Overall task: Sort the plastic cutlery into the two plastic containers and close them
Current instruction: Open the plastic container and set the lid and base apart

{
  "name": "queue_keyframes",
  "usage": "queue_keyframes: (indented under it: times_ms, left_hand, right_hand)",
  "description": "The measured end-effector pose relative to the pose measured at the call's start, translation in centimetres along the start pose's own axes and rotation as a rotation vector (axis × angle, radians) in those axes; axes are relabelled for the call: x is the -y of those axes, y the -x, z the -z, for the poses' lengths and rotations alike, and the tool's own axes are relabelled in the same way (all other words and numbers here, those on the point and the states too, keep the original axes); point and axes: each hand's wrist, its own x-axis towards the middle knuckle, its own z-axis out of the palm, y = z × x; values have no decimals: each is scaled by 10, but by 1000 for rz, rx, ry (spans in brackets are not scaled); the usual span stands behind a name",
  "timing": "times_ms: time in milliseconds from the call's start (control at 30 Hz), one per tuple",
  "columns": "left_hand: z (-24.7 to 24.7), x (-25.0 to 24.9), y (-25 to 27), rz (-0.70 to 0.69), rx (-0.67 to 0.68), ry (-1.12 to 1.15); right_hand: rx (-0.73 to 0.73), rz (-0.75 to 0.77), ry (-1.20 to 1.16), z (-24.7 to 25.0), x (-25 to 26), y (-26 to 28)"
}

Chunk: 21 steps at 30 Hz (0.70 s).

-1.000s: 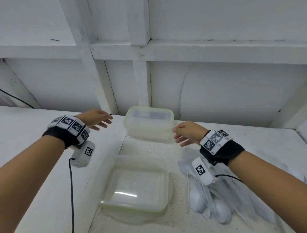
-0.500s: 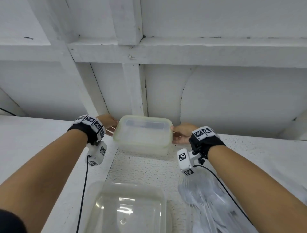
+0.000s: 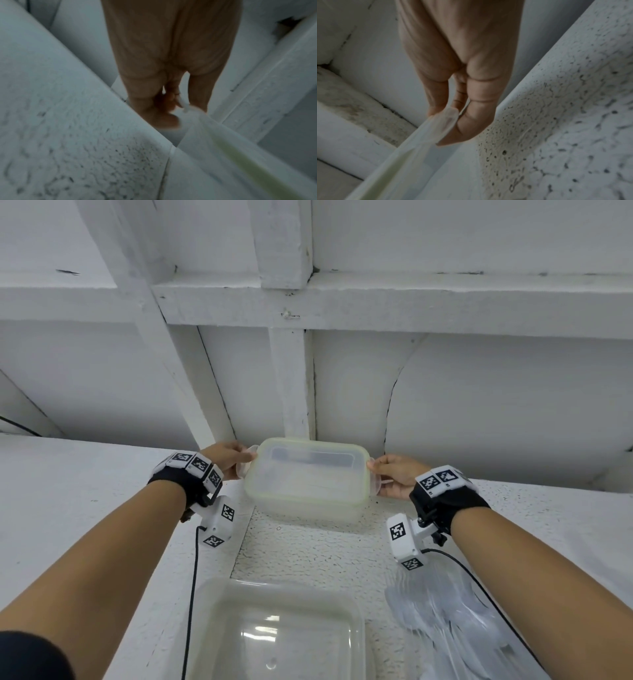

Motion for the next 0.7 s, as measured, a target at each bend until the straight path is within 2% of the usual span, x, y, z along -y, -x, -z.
queue_keyframes:
  times_ms: [167,300,400,600,700]
  left_hand:
    - [5,0,1,29,-24,-161]
    - [6,3,4,54,-159,-365]
    - [5,5,15,142,-180,-301]
    - [21,17,45,262,53,-104]
    - [17,25,55,284,162,-67]
  right_hand:
    - [-31,13,14,-2,-3,-1]
    - [-71,22,56,-6,-3,2]
    - [-14,-52,139,-13,-8,12]
    - [182,-179,256,-25,-21,32]
    - [218,-188,294,-33,-24,36]
